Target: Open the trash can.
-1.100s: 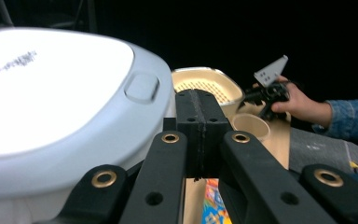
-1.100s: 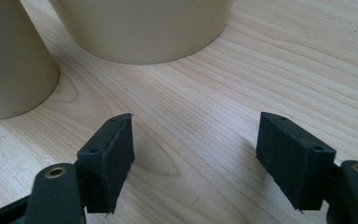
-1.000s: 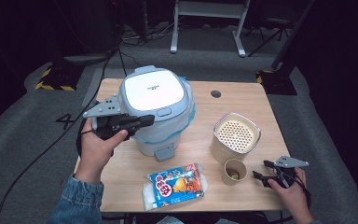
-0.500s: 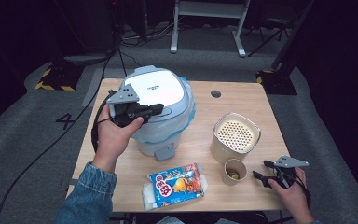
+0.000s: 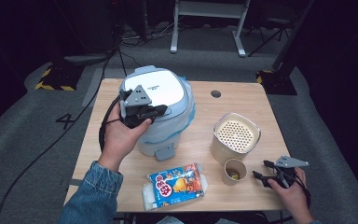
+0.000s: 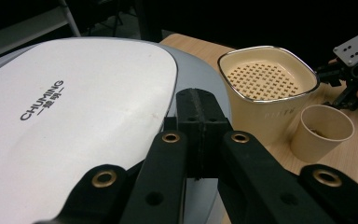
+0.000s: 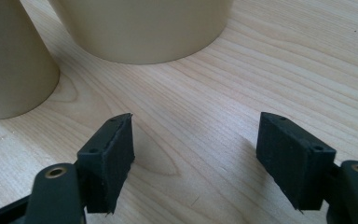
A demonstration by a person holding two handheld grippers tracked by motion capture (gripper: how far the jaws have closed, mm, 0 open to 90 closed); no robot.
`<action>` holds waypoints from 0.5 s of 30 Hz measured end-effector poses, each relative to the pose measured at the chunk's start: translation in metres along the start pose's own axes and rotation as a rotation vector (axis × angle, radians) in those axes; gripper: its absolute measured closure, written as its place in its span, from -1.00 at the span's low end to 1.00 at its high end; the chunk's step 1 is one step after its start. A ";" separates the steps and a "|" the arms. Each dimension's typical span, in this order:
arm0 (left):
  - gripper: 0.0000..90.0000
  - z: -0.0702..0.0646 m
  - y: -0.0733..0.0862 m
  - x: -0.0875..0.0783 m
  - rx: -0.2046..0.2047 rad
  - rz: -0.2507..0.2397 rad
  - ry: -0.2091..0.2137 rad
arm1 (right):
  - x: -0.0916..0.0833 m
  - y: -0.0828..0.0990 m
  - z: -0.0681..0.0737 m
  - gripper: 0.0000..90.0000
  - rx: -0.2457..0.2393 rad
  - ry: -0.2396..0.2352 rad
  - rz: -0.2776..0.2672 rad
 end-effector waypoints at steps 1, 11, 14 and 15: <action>1.00 -0.001 0.000 0.000 0.000 0.004 0.001 | 0.000 0.000 0.000 -0.38 0.000 0.000 0.000; 1.00 -0.001 -0.001 0.001 0.006 0.019 0.006 | 0.000 0.000 0.000 -0.38 0.000 0.000 0.000; 1.00 -0.001 -0.002 0.001 0.014 0.027 -0.016 | 0.000 0.000 0.000 -0.38 0.001 0.000 0.000; 1.00 -0.001 -0.002 0.001 0.013 0.026 -0.014 | 0.000 0.000 0.000 -0.38 0.001 0.000 0.000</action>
Point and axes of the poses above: each handheld gripper's, and its own axes: x roughly forward along the jaws, y roughly out of its underside, z roughly to its left, the point moved 1 cm from there along x, roughly forward along the jaws, and after that the axes turned 1 degree about y, right-handed, at the moved point
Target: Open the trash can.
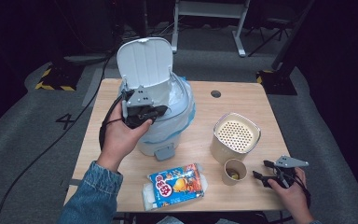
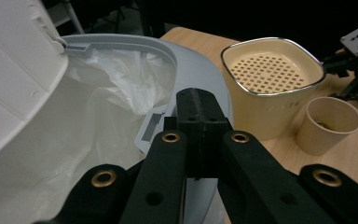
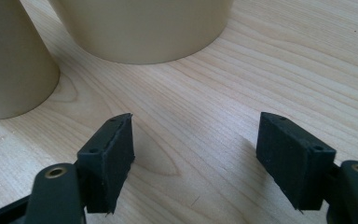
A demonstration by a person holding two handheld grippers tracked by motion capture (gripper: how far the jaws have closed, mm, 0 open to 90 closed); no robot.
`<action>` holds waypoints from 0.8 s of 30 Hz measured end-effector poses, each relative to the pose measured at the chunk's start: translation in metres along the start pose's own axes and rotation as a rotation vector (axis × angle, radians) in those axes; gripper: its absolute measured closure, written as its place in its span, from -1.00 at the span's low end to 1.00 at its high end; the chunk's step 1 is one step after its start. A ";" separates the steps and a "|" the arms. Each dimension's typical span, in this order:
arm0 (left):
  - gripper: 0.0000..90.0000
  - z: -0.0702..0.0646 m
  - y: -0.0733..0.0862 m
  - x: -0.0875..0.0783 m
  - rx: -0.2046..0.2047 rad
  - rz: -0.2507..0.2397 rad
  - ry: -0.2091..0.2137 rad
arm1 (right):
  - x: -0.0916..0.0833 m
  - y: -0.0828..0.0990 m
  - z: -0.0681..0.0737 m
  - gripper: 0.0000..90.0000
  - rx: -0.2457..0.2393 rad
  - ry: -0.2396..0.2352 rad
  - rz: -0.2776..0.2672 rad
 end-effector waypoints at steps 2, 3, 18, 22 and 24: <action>1.00 0.000 0.000 0.000 0.001 -0.001 0.003 | 0.000 0.000 0.000 -0.38 0.000 0.000 0.000; 1.00 0.000 0.000 0.000 -0.003 -0.004 0.005 | 0.000 0.000 0.000 -0.38 0.000 0.000 0.000; 0.23 -0.006 0.003 -0.014 -0.044 -0.077 0.106 | 0.000 0.000 0.000 -0.38 0.000 0.000 0.000; 0.05 -0.014 0.007 -0.018 -0.034 -0.083 0.177 | 0.000 0.000 0.000 -0.38 0.000 0.000 0.000; -0.04 -0.020 0.009 -0.019 -0.025 -0.086 0.192 | 0.000 0.000 0.000 -0.38 0.000 0.000 0.000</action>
Point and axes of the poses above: each handheld gripper's, and its own axes: x roughly forward along the jaws, y roughly out of its underside, z roughly to its left, the point moved 1 cm from there along x, roughly forward along the jaws, and after that the axes turned 1 degree about y, right-handed, at the moved point
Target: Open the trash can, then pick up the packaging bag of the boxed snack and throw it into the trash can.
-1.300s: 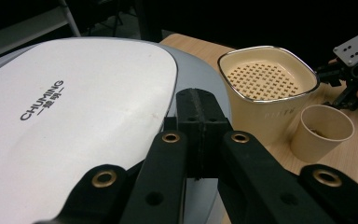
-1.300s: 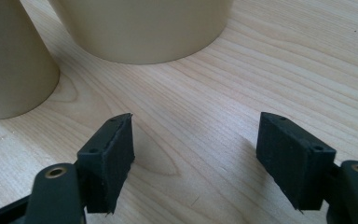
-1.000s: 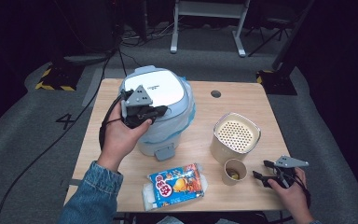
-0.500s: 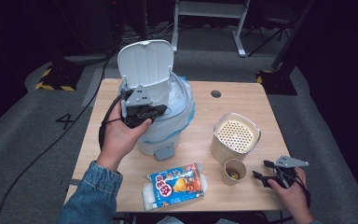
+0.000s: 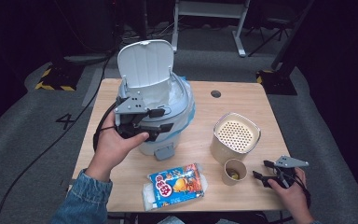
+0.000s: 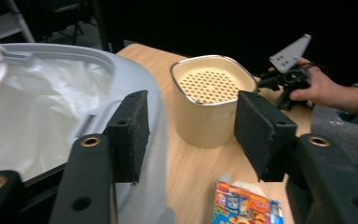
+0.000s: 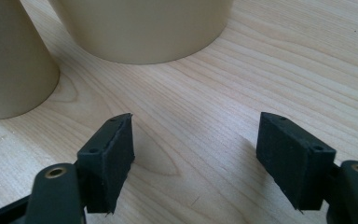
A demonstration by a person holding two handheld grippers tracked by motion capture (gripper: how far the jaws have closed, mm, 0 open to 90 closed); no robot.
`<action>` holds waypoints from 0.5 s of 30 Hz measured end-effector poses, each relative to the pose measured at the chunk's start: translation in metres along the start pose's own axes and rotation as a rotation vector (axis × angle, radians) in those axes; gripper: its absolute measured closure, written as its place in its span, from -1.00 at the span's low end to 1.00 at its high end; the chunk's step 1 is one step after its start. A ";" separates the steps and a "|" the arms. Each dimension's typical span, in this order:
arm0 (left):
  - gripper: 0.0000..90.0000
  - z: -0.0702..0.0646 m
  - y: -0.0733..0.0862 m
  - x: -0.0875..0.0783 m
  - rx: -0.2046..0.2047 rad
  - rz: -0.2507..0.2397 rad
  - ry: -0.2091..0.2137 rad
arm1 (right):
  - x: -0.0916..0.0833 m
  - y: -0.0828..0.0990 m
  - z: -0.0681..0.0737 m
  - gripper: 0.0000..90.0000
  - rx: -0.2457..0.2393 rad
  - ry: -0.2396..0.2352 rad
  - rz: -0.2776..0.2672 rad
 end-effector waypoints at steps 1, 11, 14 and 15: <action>-0.08 -0.003 0.002 0.000 0.007 0.003 0.009 | 0.000 0.000 0.000 -0.38 0.000 0.000 0.000; -0.27 -0.020 0.033 0.013 0.000 0.037 0.041 | 0.000 0.000 0.000 -0.38 0.000 -0.001 0.000; -0.28 -0.022 0.045 0.021 -0.014 0.059 0.046 | 0.000 0.000 0.000 -0.38 0.000 -0.001 0.000; -0.29 -0.022 0.050 0.024 -0.012 0.077 0.039 | 0.000 0.000 0.000 -0.38 0.000 -0.001 0.000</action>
Point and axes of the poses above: each handheld gripper's, and its own axes: x roughly forward along the jaws, y roughly out of its underside, z roughly to its left, the point moved 1 cm from there along x, roughly forward along the jaws, and after that the axes turned 1 degree about y, right-handed, at the moved point
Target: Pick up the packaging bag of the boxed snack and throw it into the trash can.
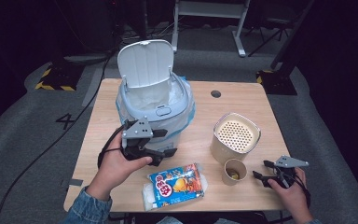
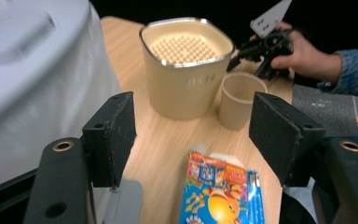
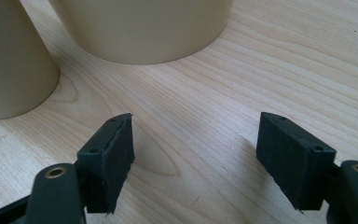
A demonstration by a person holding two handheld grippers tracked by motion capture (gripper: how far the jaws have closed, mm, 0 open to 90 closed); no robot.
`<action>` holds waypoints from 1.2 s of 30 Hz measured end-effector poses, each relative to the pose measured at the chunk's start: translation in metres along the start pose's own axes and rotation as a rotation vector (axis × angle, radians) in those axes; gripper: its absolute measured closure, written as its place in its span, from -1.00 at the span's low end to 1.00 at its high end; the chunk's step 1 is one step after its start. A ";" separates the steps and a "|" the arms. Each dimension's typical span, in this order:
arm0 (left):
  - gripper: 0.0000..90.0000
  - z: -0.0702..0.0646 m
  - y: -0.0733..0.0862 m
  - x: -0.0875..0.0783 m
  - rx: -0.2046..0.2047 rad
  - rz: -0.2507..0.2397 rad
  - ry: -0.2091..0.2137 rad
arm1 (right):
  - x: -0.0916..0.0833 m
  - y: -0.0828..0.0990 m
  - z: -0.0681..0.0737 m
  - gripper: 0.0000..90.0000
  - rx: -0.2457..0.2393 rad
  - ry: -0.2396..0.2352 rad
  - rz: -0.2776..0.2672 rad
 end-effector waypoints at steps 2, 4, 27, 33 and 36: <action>-0.30 -0.001 0.009 0.007 0.009 0.027 -0.005 | 0.000 0.000 0.000 -0.38 0.000 0.000 0.000; -0.30 -0.001 0.023 0.019 -0.024 0.050 0.020 | 0.000 0.000 0.000 -0.38 0.000 0.001 0.000; -0.25 0.006 0.077 0.108 -0.040 0.305 0.086 | 0.000 0.000 0.000 -0.38 0.000 0.002 -0.001; -0.19 0.011 0.083 0.121 -0.080 0.365 0.109 | 0.000 0.000 0.000 -0.39 -0.002 0.002 -0.001; -0.07 0.013 0.086 0.126 -0.102 0.397 0.118 | 0.000 0.000 0.000 -0.39 0.001 0.001 0.000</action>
Point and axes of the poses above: each handheld gripper's, and its own axes: x roughly forward along the jaws, y roughly out of its underside, z roughly to its left, the point moved 1 cm from there along x, roughly forward along the jaws, and after that the axes turned 1 degree about y, right-handed, at the moved point
